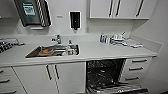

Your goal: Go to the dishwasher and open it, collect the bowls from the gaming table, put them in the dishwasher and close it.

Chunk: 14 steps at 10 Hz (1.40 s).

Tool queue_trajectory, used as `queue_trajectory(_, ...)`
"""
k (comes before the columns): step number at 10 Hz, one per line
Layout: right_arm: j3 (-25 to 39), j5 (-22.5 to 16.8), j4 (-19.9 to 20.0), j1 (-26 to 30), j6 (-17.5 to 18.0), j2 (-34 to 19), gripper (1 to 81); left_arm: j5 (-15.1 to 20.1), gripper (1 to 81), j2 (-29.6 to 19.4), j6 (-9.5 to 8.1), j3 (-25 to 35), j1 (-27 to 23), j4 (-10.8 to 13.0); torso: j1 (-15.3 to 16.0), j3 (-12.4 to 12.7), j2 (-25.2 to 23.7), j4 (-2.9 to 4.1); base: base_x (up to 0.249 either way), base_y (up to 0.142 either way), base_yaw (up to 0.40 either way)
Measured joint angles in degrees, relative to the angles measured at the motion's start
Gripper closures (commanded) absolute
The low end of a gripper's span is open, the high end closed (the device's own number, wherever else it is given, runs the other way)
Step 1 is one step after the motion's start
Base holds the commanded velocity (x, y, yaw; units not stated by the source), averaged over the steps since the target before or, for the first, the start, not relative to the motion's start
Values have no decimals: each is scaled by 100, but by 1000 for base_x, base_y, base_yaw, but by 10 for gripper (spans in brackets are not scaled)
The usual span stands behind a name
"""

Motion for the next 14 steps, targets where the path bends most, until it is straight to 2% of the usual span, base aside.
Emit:
queue_trajectory(3, -166, 11, -22, -41, 0, 165, 10, 74, 10, 33, 63, -24, -2, 0, -326, 2, 509, 0, 0, 0, 0)
queue_trajectory(6, -289, 18, -41, -140, -2, 236, 10, 556, 10, 129, 88, -55, -66, 0, -719, 0, 1126, 0, 0, 0, 0)
queue_trajectory(8, -499, 22, -77, -146, -5, 396, 10, 619, 10, 223, 101, -52, -82, 0, -918, 68, 1443, 0, 0, 0, 0)
queue_trajectory(9, -516, 33, -83, -154, -5, 430, 10, 623, 10, 218, 101, -52, -79, 0, -1010, 199, 1587, 0, 0, 0, 0)
queue_trajectory(14, -538, 13, -102, -280, -5, 441, 10, 639, 10, 212, 101, -52, -24, 2, -1655, 1200, 2566, 0, 0, 0, 0)
